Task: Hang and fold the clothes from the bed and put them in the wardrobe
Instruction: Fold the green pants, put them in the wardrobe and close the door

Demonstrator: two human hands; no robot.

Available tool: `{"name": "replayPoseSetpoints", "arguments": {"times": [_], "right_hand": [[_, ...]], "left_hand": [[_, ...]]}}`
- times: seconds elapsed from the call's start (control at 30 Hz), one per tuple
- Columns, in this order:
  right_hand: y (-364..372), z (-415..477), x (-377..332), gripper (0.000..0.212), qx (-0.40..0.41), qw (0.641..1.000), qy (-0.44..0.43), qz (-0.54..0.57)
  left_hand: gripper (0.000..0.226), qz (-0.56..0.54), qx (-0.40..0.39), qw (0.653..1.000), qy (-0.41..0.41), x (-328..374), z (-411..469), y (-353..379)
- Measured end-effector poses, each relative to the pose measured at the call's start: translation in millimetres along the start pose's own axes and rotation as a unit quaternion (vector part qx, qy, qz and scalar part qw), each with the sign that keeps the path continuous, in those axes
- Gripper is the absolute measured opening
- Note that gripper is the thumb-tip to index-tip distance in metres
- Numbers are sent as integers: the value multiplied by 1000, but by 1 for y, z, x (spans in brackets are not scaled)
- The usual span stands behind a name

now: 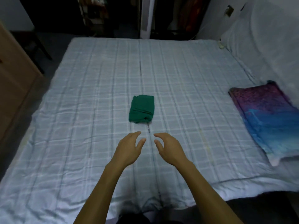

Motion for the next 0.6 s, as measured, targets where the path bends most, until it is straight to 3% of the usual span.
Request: {"name": "replayPoseSetpoints", "arguments": {"times": [0.3, 0.6], "right_hand": [[46, 103, 10, 37, -73, 996, 51, -10], [90, 218, 86, 36, -129, 984, 120, -5]], "left_hand": [[53, -17, -60, 997, -37, -53, 88, 13], [59, 20, -124, 990, -71, -89, 194, 65]]}}
Point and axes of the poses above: each hand's wrist, its own z-axis towards the middle knuckle, its own y-axis out of the palm, x = y × z, the point moved 4 cm from there along z, towards the middle knuckle, and after that the axes turned 14 degrees about z, right-handed, at the moved point
